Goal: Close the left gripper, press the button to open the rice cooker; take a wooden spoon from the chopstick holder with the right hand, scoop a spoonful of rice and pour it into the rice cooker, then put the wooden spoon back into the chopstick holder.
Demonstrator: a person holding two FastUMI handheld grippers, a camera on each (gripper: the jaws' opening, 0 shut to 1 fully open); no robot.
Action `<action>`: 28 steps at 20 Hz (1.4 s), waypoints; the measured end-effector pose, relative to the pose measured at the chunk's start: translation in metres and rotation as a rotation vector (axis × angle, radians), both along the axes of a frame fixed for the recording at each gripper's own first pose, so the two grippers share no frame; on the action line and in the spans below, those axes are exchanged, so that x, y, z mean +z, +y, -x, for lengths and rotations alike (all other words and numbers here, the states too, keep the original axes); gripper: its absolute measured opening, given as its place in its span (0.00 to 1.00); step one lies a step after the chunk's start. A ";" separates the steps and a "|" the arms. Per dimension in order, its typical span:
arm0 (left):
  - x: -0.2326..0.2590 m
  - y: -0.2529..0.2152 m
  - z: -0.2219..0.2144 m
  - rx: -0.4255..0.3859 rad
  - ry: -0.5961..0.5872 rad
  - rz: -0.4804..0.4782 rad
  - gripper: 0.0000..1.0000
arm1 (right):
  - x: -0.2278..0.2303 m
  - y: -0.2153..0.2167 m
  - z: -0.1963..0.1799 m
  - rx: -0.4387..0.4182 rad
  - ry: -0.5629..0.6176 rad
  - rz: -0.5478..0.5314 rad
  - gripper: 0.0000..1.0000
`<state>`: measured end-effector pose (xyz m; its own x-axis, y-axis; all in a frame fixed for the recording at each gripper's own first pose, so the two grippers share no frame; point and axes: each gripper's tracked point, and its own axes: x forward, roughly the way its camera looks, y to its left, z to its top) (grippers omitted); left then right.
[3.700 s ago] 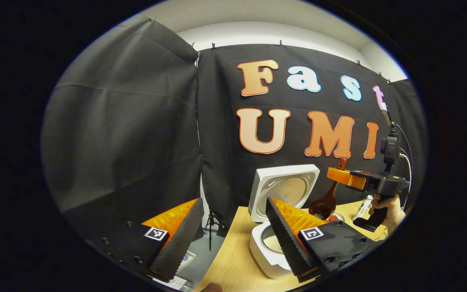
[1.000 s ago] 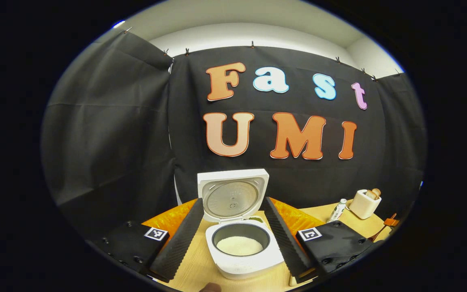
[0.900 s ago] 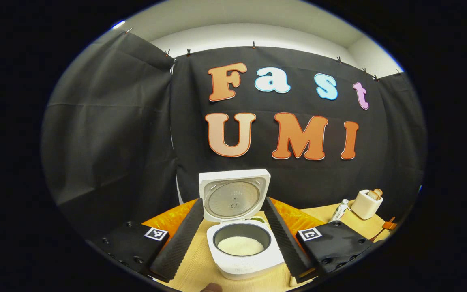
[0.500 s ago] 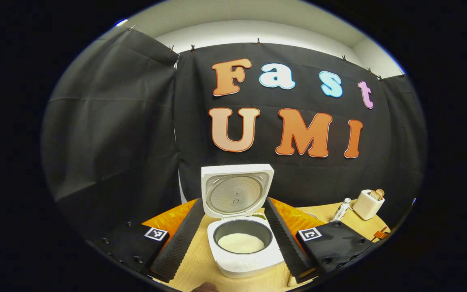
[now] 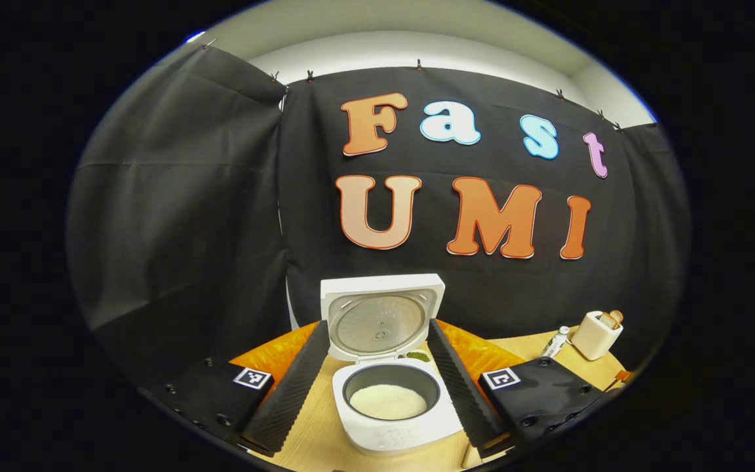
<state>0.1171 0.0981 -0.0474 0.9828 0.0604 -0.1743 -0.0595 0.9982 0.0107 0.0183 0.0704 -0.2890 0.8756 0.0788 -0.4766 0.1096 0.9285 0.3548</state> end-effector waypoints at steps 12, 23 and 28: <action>0.058 -0.002 -0.159 -0.057 0.048 0.072 1.00 | 0.097 0.023 -0.031 0.075 -0.135 0.060 0.95; -0.030 0.006 -0.276 -0.029 0.257 -0.004 1.00 | 0.099 0.005 -0.031 0.017 -0.124 0.086 0.95; -0.059 0.010 -0.272 -0.009 0.335 0.074 1.00 | 0.097 -0.002 -0.029 0.012 -0.108 0.088 0.95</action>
<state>0.3895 0.1081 -0.1062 0.8707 0.0273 -0.4910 -0.0560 0.9975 -0.0438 0.0476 0.0687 -0.1921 0.9216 0.0512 -0.3848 0.0641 0.9576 0.2810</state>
